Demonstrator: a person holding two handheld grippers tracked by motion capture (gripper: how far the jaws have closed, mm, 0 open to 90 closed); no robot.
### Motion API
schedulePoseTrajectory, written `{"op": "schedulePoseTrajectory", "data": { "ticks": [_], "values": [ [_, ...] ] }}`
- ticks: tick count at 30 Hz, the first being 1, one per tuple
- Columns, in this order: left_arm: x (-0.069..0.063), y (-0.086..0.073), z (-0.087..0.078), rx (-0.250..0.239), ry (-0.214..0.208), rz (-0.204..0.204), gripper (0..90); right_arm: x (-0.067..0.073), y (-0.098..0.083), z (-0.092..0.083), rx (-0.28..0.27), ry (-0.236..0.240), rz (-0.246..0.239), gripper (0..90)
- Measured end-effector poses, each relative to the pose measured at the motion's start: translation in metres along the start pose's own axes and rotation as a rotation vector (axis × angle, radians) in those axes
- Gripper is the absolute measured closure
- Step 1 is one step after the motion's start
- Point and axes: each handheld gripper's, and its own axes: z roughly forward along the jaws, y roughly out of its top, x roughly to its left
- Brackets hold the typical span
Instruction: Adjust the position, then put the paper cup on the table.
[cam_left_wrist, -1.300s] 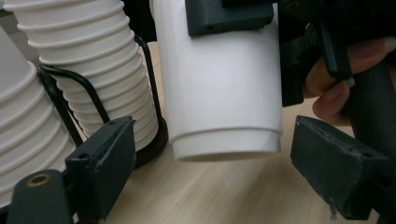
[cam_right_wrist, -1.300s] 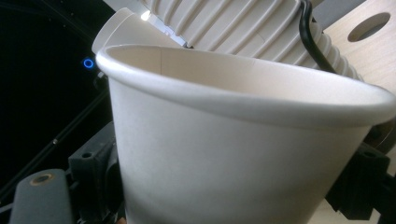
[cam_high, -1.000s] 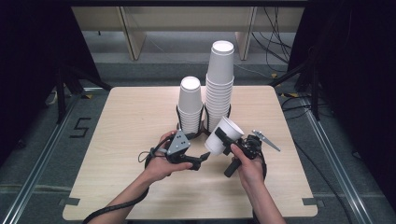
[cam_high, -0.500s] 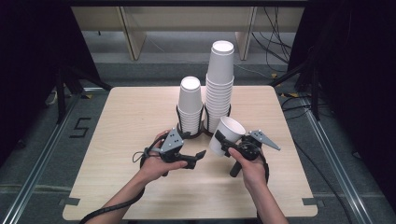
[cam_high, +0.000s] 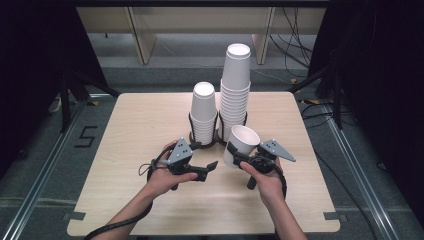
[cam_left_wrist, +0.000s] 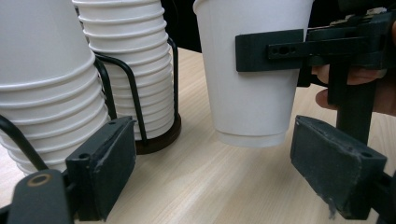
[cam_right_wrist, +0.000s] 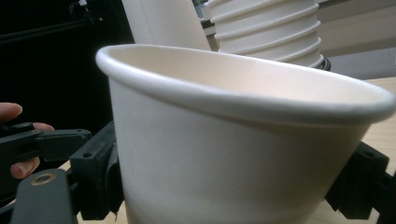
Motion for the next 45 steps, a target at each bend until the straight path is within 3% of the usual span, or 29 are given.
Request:
{"op": "schedulePoseTrajectory", "data": {
  "ticks": [5, 7, 17, 20, 21, 23, 26, 27, 38, 45],
  "values": [
    [0.002, 0.002, -0.003, -0.007, 0.003, -0.013, 14.3, 0.003, 0.0, 0.0, 0.001, -0.004, -0.087, 15.9],
    [0.002, 0.002, -0.004, -0.01, 0.005, -0.016, 14.3, 0.005, -0.001, -0.001, 0.005, 0.002, -0.076, 15.9],
    [0.003, 0.004, -0.011, -0.022, 0.012, -0.032, 14.3, 0.014, -0.006, 0.002, 0.011, 0.01, -0.176, 15.8],
    [0.002, 0.007, -0.014, -0.032, 0.005, -0.053, 14.3, 0.017, -0.007, 0.004, 0.015, 0.016, -0.226, 15.8],
    [0.002, 0.008, -0.014, -0.041, -0.001, -0.06, 14.4, 0.02, -0.009, 0.005, 0.013, 0.024, -0.222, 15.8],
    [0.002, 0.011, -0.017, -0.051, -0.012, -0.083, 14.3, 0.021, -0.011, 0.006, 0.017, 0.024, -0.274, 15.7],
    [0.002, 0.017, -0.018, -0.058, -0.025, -0.107, 14.1, 0.026, -0.016, 0.01, 0.032, 0.031, -0.279, 15.6],
    [0.002, 0.018, -0.017, -0.057, -0.025, -0.102, 13.9, 0.025, -0.017, 0.012, 0.033, 0.043, -0.303, 15.6],
    [-0.005, 0.025, 0.0, -0.004, -0.057, -0.094, 3.8, 0.032, -0.027, 0.014, 0.059, 0.055, -0.343, 15.3],
    [-0.006, 0.029, 0.011, 0.015, -0.081, -0.116, 1.1, 0.038, -0.032, 0.013, 0.052, 0.051, -0.385, 15.3]
  ]
}}
